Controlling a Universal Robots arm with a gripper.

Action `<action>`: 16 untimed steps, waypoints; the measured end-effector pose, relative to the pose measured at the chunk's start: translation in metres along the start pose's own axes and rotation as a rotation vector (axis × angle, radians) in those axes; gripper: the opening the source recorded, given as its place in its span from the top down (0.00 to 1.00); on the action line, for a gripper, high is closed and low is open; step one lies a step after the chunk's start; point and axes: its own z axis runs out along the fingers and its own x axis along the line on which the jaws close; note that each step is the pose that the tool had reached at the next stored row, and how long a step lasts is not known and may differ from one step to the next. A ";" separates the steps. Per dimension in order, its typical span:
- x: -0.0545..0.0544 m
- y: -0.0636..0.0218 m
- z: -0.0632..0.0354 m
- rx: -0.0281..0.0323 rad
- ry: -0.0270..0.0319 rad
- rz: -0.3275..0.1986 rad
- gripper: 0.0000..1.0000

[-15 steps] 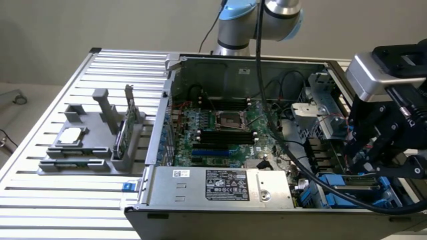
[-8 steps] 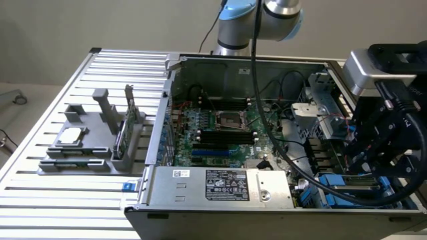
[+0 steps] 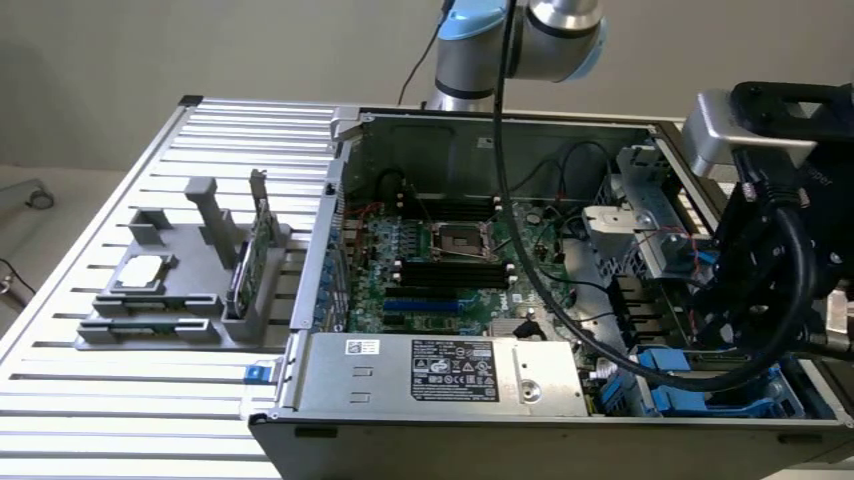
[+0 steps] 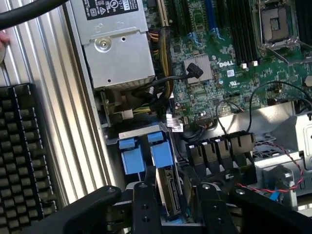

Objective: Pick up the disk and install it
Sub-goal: 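Insert the first disk wire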

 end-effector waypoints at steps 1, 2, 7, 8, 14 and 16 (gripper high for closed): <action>0.000 0.0000 0.0001 0.0013 0.0002 0.018 0.63; 0.000 0.0000 0.0002 0.0025 0.0003 0.035 0.63; 0.000 0.0000 0.0009 0.0084 0.0008 0.120 0.63; 0.000 0.0000 0.0010 0.0096 0.0010 0.137 0.63; 0.000 0.0000 0.0017 0.0167 0.0016 0.241 0.63; 0.000 0.0000 0.0020 0.0192 0.0018 0.277 0.63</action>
